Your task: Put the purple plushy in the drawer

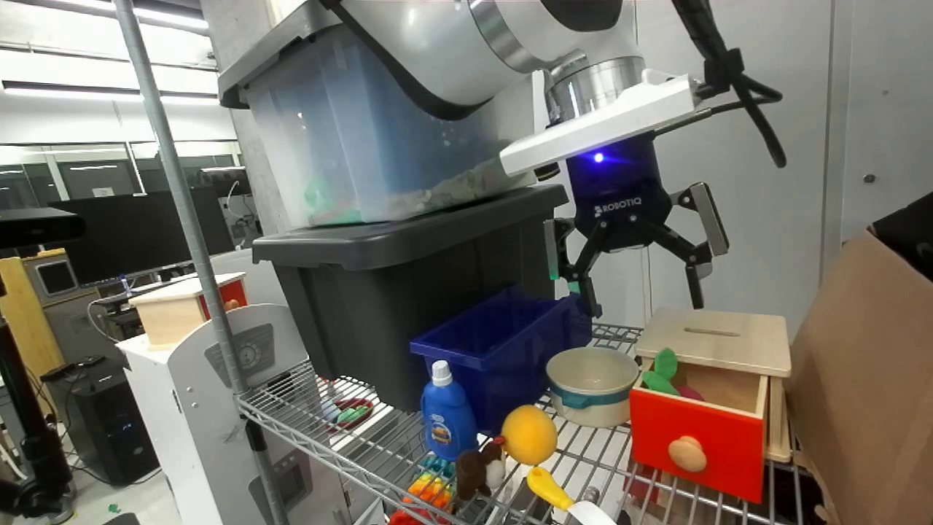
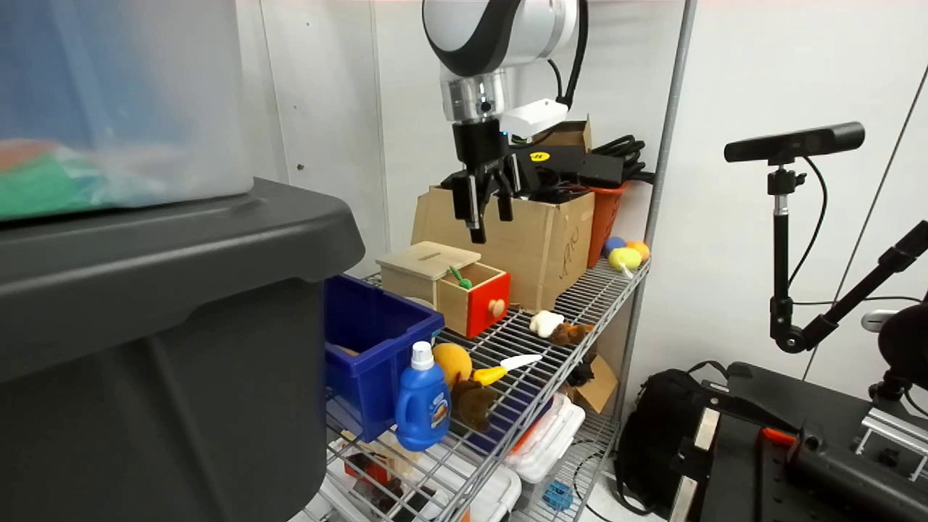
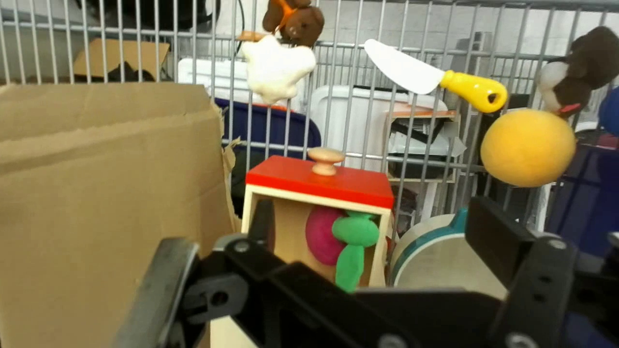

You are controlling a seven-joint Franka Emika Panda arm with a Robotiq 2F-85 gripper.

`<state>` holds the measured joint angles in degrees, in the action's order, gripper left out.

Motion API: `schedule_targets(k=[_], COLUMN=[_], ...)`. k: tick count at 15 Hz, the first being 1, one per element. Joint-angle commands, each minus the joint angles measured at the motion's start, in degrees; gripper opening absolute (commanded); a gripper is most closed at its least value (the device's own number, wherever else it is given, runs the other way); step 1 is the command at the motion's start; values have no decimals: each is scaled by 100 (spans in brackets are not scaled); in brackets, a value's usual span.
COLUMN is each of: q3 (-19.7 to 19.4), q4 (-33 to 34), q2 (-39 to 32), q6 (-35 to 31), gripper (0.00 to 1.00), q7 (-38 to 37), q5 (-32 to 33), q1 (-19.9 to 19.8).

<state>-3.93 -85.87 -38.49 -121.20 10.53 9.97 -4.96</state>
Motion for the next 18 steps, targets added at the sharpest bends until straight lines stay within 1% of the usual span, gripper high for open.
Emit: schedule_targets(k=[1,6,11,18], q3=[64,58,66,62], q4=[-434,-811,-1151,-1545], q2=[376,645,981,1372], q6=[212,295,446,492], gripper=[100,100,100,100], q7=[-372,-819,-1350,-1948], q5=[-394,-561,-531,-485], q1=[-71,42,293,572])
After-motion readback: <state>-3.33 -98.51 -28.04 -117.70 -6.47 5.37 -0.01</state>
